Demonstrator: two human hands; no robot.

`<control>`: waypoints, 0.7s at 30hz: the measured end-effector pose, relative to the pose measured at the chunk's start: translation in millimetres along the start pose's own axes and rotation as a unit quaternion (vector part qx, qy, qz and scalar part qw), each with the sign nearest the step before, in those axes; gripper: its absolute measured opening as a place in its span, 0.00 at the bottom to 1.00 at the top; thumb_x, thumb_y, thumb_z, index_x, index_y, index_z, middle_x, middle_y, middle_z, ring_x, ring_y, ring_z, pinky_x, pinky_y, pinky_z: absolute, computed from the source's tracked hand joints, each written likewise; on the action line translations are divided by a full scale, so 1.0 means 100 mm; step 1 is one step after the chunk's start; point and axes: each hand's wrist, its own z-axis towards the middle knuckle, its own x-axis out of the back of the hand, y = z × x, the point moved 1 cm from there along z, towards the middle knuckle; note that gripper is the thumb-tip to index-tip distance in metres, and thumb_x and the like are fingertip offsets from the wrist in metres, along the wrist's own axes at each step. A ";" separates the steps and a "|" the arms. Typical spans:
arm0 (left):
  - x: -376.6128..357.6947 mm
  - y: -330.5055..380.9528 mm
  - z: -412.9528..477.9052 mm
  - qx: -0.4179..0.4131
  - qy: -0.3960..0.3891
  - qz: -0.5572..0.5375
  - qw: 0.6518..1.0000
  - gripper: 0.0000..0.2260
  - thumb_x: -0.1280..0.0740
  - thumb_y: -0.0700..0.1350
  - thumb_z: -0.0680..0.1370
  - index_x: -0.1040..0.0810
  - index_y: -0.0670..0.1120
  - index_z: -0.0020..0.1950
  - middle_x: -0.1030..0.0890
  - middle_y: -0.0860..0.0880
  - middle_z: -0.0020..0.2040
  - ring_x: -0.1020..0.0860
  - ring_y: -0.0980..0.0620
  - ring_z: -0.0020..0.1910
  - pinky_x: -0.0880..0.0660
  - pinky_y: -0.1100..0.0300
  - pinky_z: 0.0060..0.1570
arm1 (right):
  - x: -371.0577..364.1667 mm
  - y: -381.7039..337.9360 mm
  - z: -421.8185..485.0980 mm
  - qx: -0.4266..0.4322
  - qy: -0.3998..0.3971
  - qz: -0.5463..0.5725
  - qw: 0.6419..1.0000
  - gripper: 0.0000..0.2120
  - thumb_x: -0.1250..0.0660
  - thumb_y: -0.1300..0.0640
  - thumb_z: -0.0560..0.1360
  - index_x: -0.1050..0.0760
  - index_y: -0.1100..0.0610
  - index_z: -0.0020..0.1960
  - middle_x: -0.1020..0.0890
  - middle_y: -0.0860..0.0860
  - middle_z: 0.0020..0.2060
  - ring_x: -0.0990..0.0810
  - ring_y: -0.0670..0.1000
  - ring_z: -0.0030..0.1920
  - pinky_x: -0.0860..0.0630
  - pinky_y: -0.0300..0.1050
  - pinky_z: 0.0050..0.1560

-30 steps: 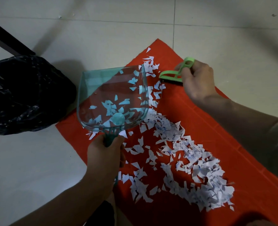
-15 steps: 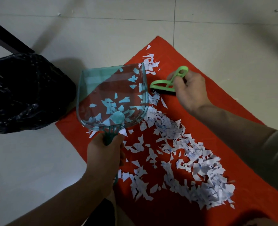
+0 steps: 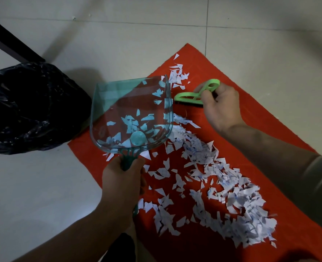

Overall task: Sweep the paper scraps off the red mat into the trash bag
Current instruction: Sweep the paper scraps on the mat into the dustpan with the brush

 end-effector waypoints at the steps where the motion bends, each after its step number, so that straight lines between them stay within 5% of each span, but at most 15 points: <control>1: 0.00 0.01 0.00 0.001 0.001 -0.001 1.000 0.05 0.34 0.42 0.78 0.23 0.40 0.49 0.25 0.47 0.28 0.29 0.57 0.21 0.29 0.67 0.21 | 0.00 0.00 0.04 0.001 0.017 -0.001 1.000 0.12 0.41 0.61 0.77 0.20 0.51 0.46 0.23 0.42 0.34 0.31 0.44 0.29 0.34 0.38 0.30; 7: 0.01 0.08 0.06 0.002 -0.001 -0.005 1.000 0.05 0.34 0.42 0.78 0.23 0.40 0.48 0.25 0.46 0.31 0.28 0.54 0.25 0.29 0.63 0.24 | 0.00 -0.08 0.33 0.018 0.053 -0.039 0.998 0.13 0.42 0.60 0.78 0.20 0.55 0.55 0.18 0.51 0.44 0.21 0.52 0.41 0.24 0.46 0.43; 11: 0.00 0.12 0.08 -0.007 -0.001 -0.007 1.000 0.05 0.35 0.43 0.78 0.24 0.41 0.49 0.25 0.46 0.32 0.28 0.54 0.25 0.29 0.64 0.24 | -0.07 -0.10 0.51 0.034 0.048 -0.097 0.994 0.14 0.42 0.60 0.79 0.21 0.58 0.59 0.17 0.55 0.48 0.23 0.49 0.41 0.28 0.40 0.42; 14: 0.03 0.12 0.11 -0.004 0.002 -0.011 1.000 0.06 0.35 0.43 0.78 0.24 0.41 0.49 0.25 0.46 0.32 0.28 0.56 0.24 0.30 0.66 0.22 | -0.14 -0.10 0.57 0.017 0.025 -0.131 0.991 0.13 0.42 0.60 0.78 0.21 0.59 0.57 0.16 0.58 0.49 0.20 0.57 0.46 0.25 0.49 0.48; 17: 0.07 0.12 0.13 -0.002 0.005 -0.018 1.000 0.06 0.34 0.44 0.78 0.24 0.41 0.48 0.25 0.46 0.32 0.29 0.55 0.24 0.29 0.66 0.23 | -0.17 -0.12 0.46 0.015 -0.008 -0.113 0.993 0.14 0.43 0.59 0.78 0.19 0.59 0.52 0.17 0.56 0.44 0.21 0.53 0.39 0.24 0.48 0.43; 21: 0.11 0.12 0.14 -0.003 0.007 -0.026 1.000 0.06 0.34 0.44 0.78 0.23 0.42 0.47 0.26 0.47 0.29 0.29 0.55 0.24 0.29 0.63 0.24 | -0.13 -0.11 0.34 0.001 0.006 -0.052 0.999 0.14 0.43 0.57 0.77 0.18 0.56 0.48 0.21 0.50 0.35 0.30 0.44 0.28 0.35 0.38 0.32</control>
